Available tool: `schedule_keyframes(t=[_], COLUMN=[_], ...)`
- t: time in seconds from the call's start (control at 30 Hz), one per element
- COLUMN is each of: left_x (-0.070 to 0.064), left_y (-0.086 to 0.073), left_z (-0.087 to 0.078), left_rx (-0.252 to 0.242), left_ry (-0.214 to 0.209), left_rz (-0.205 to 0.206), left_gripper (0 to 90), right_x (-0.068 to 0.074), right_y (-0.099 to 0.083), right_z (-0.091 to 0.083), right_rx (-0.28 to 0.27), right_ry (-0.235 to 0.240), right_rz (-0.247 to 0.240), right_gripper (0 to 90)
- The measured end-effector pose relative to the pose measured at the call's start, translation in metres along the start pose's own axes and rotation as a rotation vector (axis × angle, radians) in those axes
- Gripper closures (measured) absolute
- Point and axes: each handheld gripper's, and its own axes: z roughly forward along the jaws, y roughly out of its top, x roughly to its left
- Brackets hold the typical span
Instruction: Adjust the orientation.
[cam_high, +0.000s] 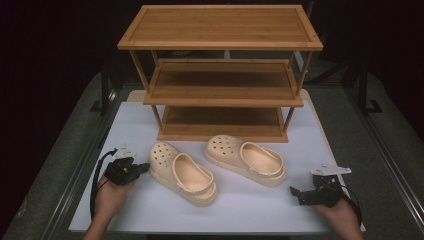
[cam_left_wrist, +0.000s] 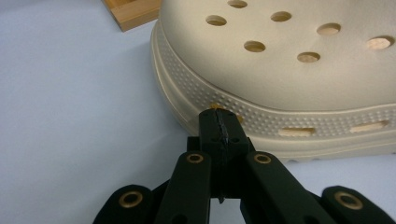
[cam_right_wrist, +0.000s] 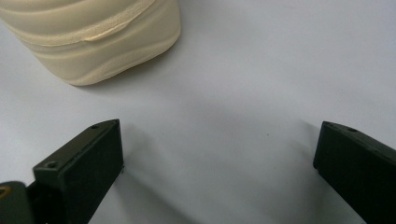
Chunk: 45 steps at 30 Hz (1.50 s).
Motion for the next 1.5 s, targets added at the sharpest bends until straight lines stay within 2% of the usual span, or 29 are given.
schedule_keyframes(t=[0.43,0.73,0.83,0.9,0.93,0.97,1.0,1.03,1.07,1.2,1.27,1.3,1.37,1.5], left_x=[0.004,0.005,0.003,0.004,0.003,0.003,0.000,0.000,-0.006,-0.025,-0.034,-0.034,-0.047,-0.059], left_y=[0.016,0.037,0.039,0.038,0.038,0.038,0.038,0.038,0.038,0.039,0.041,0.041,0.045,0.049], left_z=[0.016,0.036,0.037,0.032,0.029,0.029,0.019,0.019,0.008,-0.006,-0.010,-0.010,-0.009,-0.005], left_rx=[0.011,0.003,0.002,-0.002,-0.012,-0.012,-0.027,-0.027,-0.049,-0.079,-0.097,-0.097,-0.111,-0.119], left_ry=[0.015,0.017,0.019,0.003,0.001,0.001,-0.025,-0.025,-0.055,-0.112,-0.138,-0.138,-0.169,-0.198], left_rz=[0.008,-0.001,0.002,-0.011,-0.016,-0.016,-0.031,-0.031,-0.037,-0.025,-0.022,-0.022,0.006,0.018], left_gripper=[90.0,90.0,90.0,90.0,88.5,82.8,80.1,78.0,75.1,63.9,57.6,55.5,52.8,47.3], right_x=[0.000,0.000,0.000,0.000,0.000,0.000,0.000,0.000,0.000,0.000,0.000,0.000,0.000,0.000], right_y=[0.000,0.000,0.000,0.000,0.000,0.000,0.000,0.000,0.000,0.000,0.000,0.000,0.000,0.000], right_z=[0.000,0.000,0.000,0.000,0.000,0.000,0.000,0.000,0.000,0.000,0.000,0.000,0.000,0.000], right_rx=[0.000,-0.002,-0.002,-0.002,-0.002,-0.002,-0.002,-0.002,-0.001,-0.001,-0.001,-0.001,-0.001,-0.001], right_ry=[0.000,0.000,0.000,0.000,0.000,0.000,0.001,0.001,0.001,0.000,0.000,0.000,0.000,0.000], right_rz=[-0.001,0.000,0.000,0.000,-0.001,-0.001,0.002,0.002,0.000,-0.001,-0.001,-0.001,-0.001,-0.001], right_gripper=[1.2,1.2,1.2,1.2,1.2,1.2,1.2,1.2,1.2,1.2,1.2,1.2,1.2,1.2])
